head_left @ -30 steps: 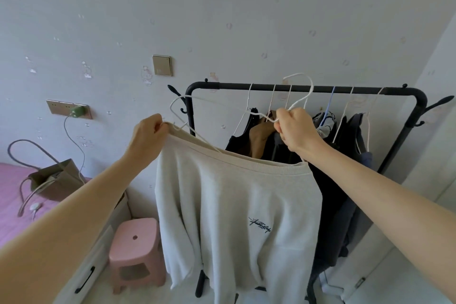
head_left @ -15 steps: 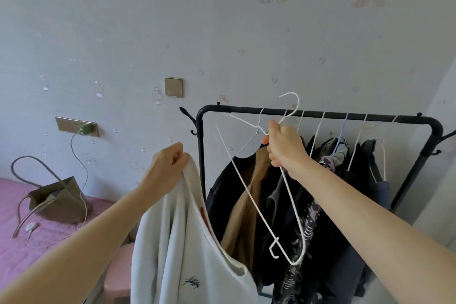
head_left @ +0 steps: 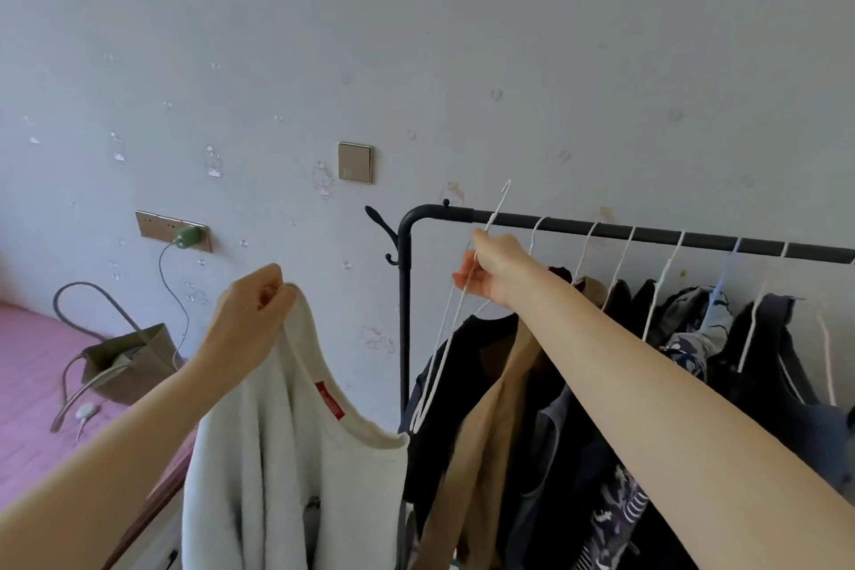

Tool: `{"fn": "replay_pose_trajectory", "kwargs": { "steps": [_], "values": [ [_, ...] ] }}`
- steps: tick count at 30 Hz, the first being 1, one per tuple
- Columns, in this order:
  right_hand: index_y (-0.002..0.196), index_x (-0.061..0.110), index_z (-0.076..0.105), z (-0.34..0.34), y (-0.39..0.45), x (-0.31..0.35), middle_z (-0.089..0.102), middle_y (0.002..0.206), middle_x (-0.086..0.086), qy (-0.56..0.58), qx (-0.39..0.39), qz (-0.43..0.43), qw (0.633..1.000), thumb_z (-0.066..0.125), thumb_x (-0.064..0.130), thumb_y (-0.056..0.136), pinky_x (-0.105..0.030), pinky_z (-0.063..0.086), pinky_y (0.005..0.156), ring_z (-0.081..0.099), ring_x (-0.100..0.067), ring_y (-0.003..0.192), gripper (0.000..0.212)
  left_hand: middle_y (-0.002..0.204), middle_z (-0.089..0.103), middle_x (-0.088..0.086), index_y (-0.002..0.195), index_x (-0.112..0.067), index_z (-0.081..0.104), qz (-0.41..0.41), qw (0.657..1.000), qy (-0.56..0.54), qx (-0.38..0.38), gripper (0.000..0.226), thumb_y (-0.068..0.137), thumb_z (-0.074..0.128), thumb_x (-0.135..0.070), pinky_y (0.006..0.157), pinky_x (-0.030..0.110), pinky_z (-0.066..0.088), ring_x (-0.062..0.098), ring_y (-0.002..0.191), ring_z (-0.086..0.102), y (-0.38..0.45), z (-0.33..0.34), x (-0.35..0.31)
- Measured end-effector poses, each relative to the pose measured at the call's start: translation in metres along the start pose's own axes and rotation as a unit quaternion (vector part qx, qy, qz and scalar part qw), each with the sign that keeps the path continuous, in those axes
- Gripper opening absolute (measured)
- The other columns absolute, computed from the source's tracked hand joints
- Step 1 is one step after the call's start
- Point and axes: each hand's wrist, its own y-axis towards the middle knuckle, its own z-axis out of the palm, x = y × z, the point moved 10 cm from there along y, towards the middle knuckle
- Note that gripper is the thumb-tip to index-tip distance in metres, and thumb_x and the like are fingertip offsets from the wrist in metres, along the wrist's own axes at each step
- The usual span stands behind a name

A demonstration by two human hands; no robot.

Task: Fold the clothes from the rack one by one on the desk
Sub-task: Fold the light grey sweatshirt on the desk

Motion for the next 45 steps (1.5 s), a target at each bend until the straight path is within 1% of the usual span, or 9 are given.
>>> {"fn": "replay_pose_trajectory", "kwargs": {
  "steps": [17, 20, 22, 26, 30, 35, 41, 43, 45],
  "values": [
    [0.114, 0.013, 0.040, 0.010, 0.145, -0.055, 0.048, 0.072, -0.012, -0.101, 0.019, 0.072, 0.992, 0.037, 0.025, 0.103, -0.034, 0.055, 0.048, 0.055, -0.024, 0.061, 0.017, 0.060, 0.023, 0.000, 0.064, -0.014, 0.028, -0.015, 0.999, 0.030, -0.040, 0.037, 0.091, 0.050, -0.002, 0.039, 0.015, 0.017, 0.008, 0.046, 0.017, 0.059, -0.002, 0.035],
    [0.131, 0.011, 0.037, 0.009, 0.144, -0.059, 0.055, 0.081, -0.014, -0.154, 0.037, 0.065, 0.985, 0.039, 0.018, 0.100, -0.037, 0.058, 0.060, 0.060, -0.026, 0.068, 0.032, 0.060, 0.023, 0.001, 0.064, -0.014, 0.028, -0.022, 0.999, 0.023, -0.042, 0.037, 0.092, 0.050, -0.003, 0.039, 0.015, 0.016, 0.008, 0.046, 0.017, 0.060, -0.002, 0.037],
    [0.134, 0.004, 0.038, 0.006, 0.143, -0.059, 0.056, 0.087, -0.013, -0.238, 0.039, 0.049, 0.969, 0.042, 0.014, 0.096, -0.035, 0.058, 0.070, 0.061, -0.025, 0.076, 0.039, 0.061, 0.023, 0.001, 0.065, -0.013, 0.030, -0.031, 0.998, 0.017, -0.044, 0.035, 0.092, 0.050, -0.004, 0.039, 0.016, 0.016, 0.007, 0.046, 0.017, 0.061, -0.003, 0.038],
    [0.089, 0.007, 0.045, 0.004, 0.125, -0.038, 0.049, 0.092, -0.012, -0.437, 0.011, -0.029, 0.899, 0.041, 0.011, 0.088, -0.025, 0.042, 0.057, 0.049, -0.025, 0.077, 0.006, 0.060, 0.023, -0.001, 0.066, -0.014, 0.030, -0.050, 0.998, -0.012, -0.032, 0.034, 0.094, 0.049, -0.007, 0.039, 0.017, 0.017, 0.008, 0.047, 0.017, 0.061, -0.002, 0.040],
    [0.140, -0.001, 0.027, 0.022, 0.096, -0.021, 0.045, 0.129, -0.021, -0.506, -0.005, -0.124, 0.853, 0.047, 0.016, 0.089, -0.040, 0.048, 0.087, 0.048, -0.037, 0.114, 0.057, 0.059, 0.022, -0.002, 0.066, -0.016, 0.028, -0.066, 0.996, -0.039, -0.043, 0.035, 0.093, 0.047, -0.008, 0.038, 0.017, 0.016, 0.005, 0.045, 0.016, 0.053, -0.013, 0.038],
    [0.144, 0.007, 0.021, 0.080, 0.018, -0.046, 0.051, 0.104, -0.009, -0.504, 0.143, -0.150, 0.838, 0.053, 0.027, 0.093, -0.027, 0.040, 0.060, 0.052, -0.018, 0.084, 0.063, 0.062, 0.022, -0.002, 0.068, -0.014, 0.034, -0.081, 0.992, -0.043, -0.089, 0.028, 0.091, 0.048, -0.008, 0.037, 0.015, 0.015, 0.004, 0.042, 0.017, 0.040, -0.050, 0.029],
    [0.151, 0.007, 0.011, 0.132, -0.050, -0.131, 0.044, 0.141, -0.011, -0.536, 0.303, -0.094, 0.782, 0.059, 0.049, 0.089, -0.031, 0.043, 0.093, 0.047, -0.024, 0.125, 0.088, 0.061, 0.021, -0.002, 0.072, -0.011, 0.038, -0.082, 0.988, -0.040, -0.122, 0.020, 0.089, 0.049, -0.009, 0.036, 0.015, 0.014, 0.005, 0.041, 0.017, 0.012, -0.105, 0.017],
    [0.149, 0.005, 0.012, 0.142, -0.058, -0.155, 0.046, 0.137, -0.012, -0.547, 0.323, -0.081, 0.768, 0.062, 0.050, 0.087, -0.037, 0.045, 0.099, 0.050, -0.025, 0.123, 0.091, 0.060, 0.021, -0.002, 0.070, -0.011, 0.038, -0.081, 0.987, -0.039, -0.131, 0.022, 0.089, 0.050, -0.010, 0.036, 0.016, 0.014, 0.005, 0.041, 0.017, 0.003, -0.122, 0.014],
    [0.143, 0.010, 0.023, 0.152, -0.063, -0.176, 0.052, 0.122, -0.008, -0.564, 0.331, -0.054, 0.755, 0.064, 0.045, 0.085, -0.031, 0.049, 0.084, 0.055, -0.020, 0.105, 0.080, 0.060, 0.022, -0.004, 0.066, -0.016, 0.034, -0.087, 0.984, -0.022, -0.153, 0.029, 0.089, 0.051, -0.012, 0.038, 0.017, 0.015, 0.005, 0.041, 0.018, -0.010, -0.147, 0.015]
  ]
}}
